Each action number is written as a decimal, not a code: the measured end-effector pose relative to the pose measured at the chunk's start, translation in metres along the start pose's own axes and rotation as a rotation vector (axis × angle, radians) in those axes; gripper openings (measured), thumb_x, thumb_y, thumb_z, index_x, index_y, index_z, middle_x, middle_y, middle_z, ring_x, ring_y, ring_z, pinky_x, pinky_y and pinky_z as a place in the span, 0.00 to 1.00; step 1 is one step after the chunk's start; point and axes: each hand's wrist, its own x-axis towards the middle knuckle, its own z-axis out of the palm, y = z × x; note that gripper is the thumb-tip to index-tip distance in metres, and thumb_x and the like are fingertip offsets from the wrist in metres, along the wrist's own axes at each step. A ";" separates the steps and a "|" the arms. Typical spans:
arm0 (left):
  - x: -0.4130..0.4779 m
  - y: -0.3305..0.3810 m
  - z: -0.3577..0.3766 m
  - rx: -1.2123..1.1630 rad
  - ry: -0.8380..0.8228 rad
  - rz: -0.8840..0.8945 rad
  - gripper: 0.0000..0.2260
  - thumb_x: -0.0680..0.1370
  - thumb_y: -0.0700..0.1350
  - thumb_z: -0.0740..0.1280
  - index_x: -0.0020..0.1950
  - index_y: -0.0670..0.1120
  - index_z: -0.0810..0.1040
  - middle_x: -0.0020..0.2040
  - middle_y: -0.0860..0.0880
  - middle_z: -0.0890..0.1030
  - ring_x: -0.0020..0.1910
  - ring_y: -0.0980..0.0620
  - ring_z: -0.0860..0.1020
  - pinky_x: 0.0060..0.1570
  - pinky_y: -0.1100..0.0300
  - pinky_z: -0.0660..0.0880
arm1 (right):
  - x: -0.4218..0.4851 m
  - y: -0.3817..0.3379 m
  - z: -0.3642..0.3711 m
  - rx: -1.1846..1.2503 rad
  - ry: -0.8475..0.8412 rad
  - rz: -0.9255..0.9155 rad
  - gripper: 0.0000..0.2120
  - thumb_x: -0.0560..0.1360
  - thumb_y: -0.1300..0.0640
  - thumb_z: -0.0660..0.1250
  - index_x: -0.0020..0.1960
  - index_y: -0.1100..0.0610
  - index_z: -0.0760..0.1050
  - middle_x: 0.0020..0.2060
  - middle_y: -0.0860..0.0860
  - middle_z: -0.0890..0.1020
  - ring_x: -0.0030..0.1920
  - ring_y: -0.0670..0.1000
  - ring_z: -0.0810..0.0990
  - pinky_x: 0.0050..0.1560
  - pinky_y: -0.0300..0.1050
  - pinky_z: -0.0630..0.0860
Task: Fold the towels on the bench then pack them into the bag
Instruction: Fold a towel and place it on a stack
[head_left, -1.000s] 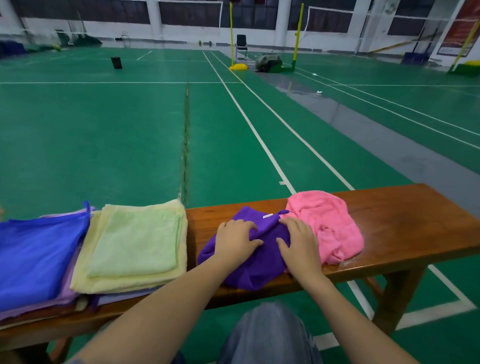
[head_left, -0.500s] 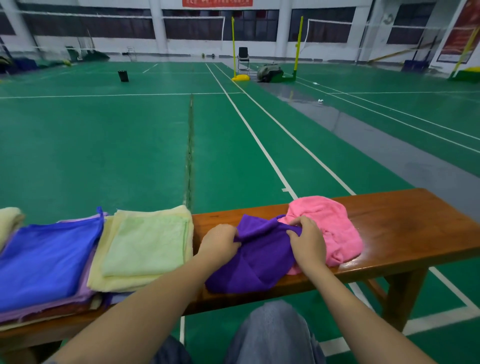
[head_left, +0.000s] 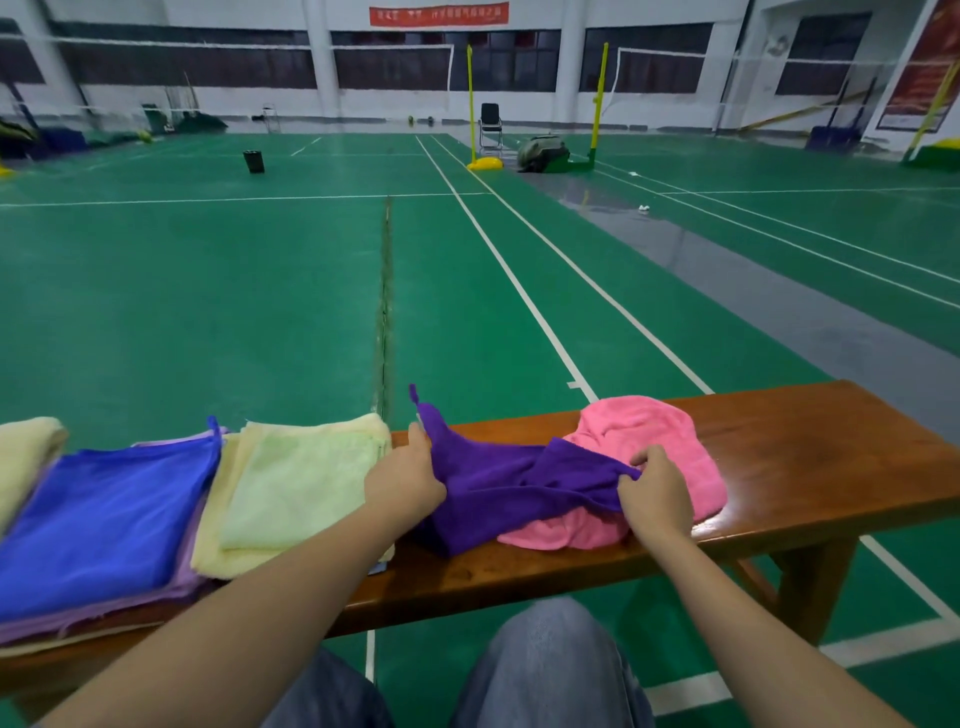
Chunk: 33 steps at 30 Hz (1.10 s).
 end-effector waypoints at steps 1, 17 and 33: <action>0.000 0.002 0.002 0.013 0.016 -0.001 0.39 0.73 0.45 0.66 0.77 0.43 0.45 0.56 0.44 0.77 0.53 0.46 0.78 0.43 0.56 0.74 | 0.000 0.003 0.001 -0.017 -0.024 0.013 0.06 0.74 0.64 0.64 0.50 0.58 0.70 0.45 0.54 0.76 0.42 0.53 0.73 0.30 0.38 0.63; 0.011 0.029 0.047 0.116 -0.099 0.261 0.20 0.77 0.53 0.65 0.68 0.51 0.70 0.73 0.46 0.64 0.69 0.45 0.65 0.65 0.50 0.66 | 0.008 -0.012 0.011 -0.169 -0.196 -0.474 0.24 0.75 0.46 0.66 0.69 0.46 0.67 0.64 0.46 0.74 0.66 0.49 0.68 0.71 0.56 0.58; 0.022 0.073 0.030 -0.594 0.149 0.411 0.11 0.76 0.35 0.64 0.57 0.44 0.78 0.60 0.46 0.79 0.61 0.47 0.74 0.59 0.63 0.66 | 0.003 0.002 -0.004 -0.180 -0.388 -0.427 0.13 0.71 0.53 0.68 0.32 0.49 0.67 0.32 0.47 0.76 0.37 0.50 0.74 0.37 0.45 0.68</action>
